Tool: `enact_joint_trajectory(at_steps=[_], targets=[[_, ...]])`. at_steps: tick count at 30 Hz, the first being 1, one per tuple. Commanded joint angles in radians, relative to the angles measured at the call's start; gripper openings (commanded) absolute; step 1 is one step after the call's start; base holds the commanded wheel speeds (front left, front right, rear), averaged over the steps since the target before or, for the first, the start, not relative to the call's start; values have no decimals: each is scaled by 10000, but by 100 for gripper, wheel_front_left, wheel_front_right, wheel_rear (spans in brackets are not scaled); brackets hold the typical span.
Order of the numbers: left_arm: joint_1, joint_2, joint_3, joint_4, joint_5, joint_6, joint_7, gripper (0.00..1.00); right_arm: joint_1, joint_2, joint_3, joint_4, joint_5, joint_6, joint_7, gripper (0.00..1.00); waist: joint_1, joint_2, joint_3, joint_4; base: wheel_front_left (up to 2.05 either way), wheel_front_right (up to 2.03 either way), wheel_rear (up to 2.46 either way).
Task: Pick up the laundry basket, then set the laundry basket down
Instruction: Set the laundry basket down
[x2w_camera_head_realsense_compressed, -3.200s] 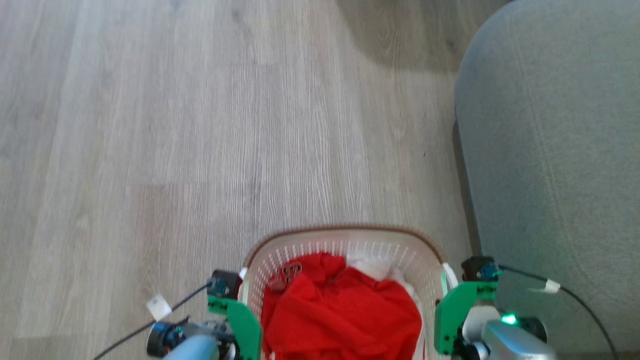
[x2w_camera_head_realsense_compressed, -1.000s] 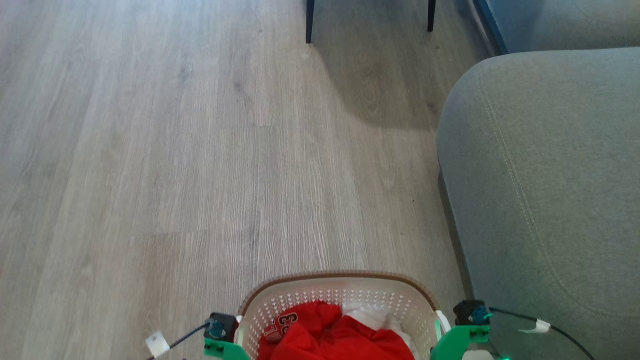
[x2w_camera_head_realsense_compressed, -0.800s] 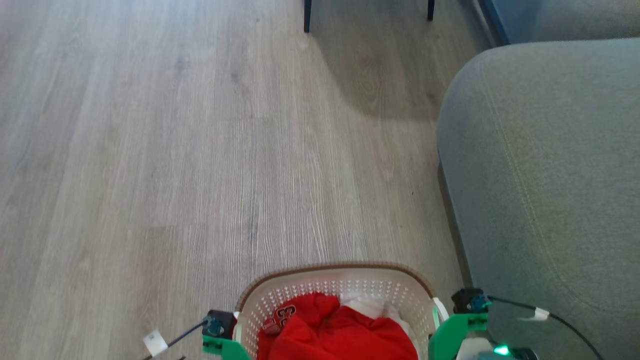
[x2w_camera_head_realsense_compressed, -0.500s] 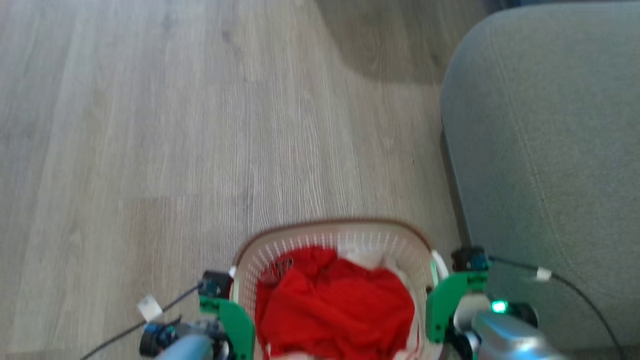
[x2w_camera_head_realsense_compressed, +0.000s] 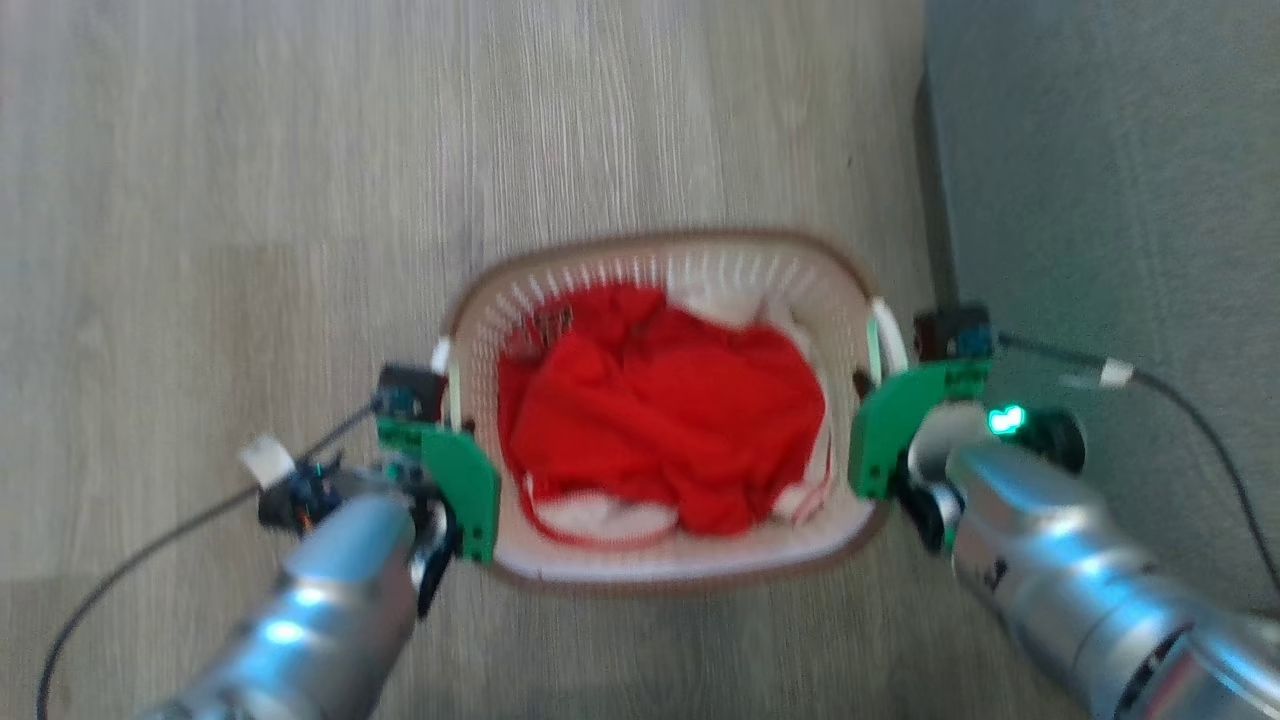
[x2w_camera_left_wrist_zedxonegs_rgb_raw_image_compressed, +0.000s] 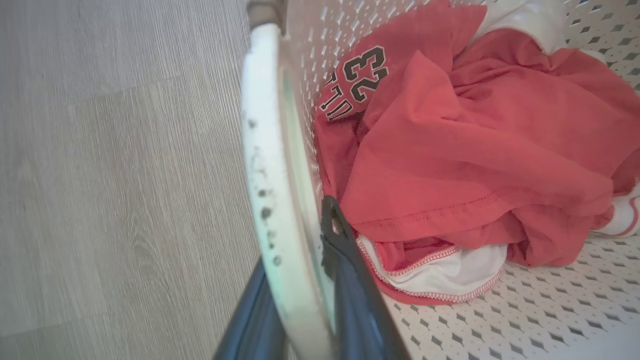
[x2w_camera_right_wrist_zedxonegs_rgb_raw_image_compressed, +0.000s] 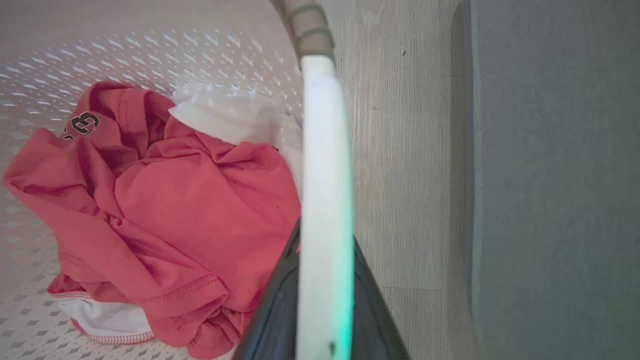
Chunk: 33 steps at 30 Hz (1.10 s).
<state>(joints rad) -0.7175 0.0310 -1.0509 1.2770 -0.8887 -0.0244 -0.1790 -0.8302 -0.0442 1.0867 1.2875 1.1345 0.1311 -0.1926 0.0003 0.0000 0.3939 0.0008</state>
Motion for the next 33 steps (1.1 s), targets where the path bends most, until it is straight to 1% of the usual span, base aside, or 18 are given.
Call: enact_joint_trajectory(at_steps=[1, 7, 8, 13, 26, 33], targets=[[-444, 306, 148, 26, 194, 82, -122, 0, -407, -60, 5, -60, -101, -4, -289, 0, -3, 0, 977, 20, 0, 0, 0], [-1449, 303, 91, 50, 359, 172, -324, 0, -1369, -60, -110, 17, -319, -4, -465, 0, -3, 0, 2237, 77, 0, 0, 0], [-1449, 303, 91, 50, 359, 172, -324, 0, -1369, -60, -110, 17, -319, -4, -465, 0, -3, 0, 2237, 77, 0, 0, 0], [-1997, 297, 144, 68, 373, 254, -493, 0, -1816, -60, -361, 28, -607, -4, -552, 0, -3, 0, 3017, 55, 0, 0, 0], [-3007, 298, 150, 103, 474, 403, -705, 0, -2554, -60, -1401, 31, -1667, -4, -637, 0, -3, 0, 4505, 101, 0, 0, 0], [-3350, 291, 152, 114, 521, 514, -775, 0, -2732, -60, -2074, 32, -2423, -4, -659, 0, -3, 0, 4985, 173, 0, 0, 0]])
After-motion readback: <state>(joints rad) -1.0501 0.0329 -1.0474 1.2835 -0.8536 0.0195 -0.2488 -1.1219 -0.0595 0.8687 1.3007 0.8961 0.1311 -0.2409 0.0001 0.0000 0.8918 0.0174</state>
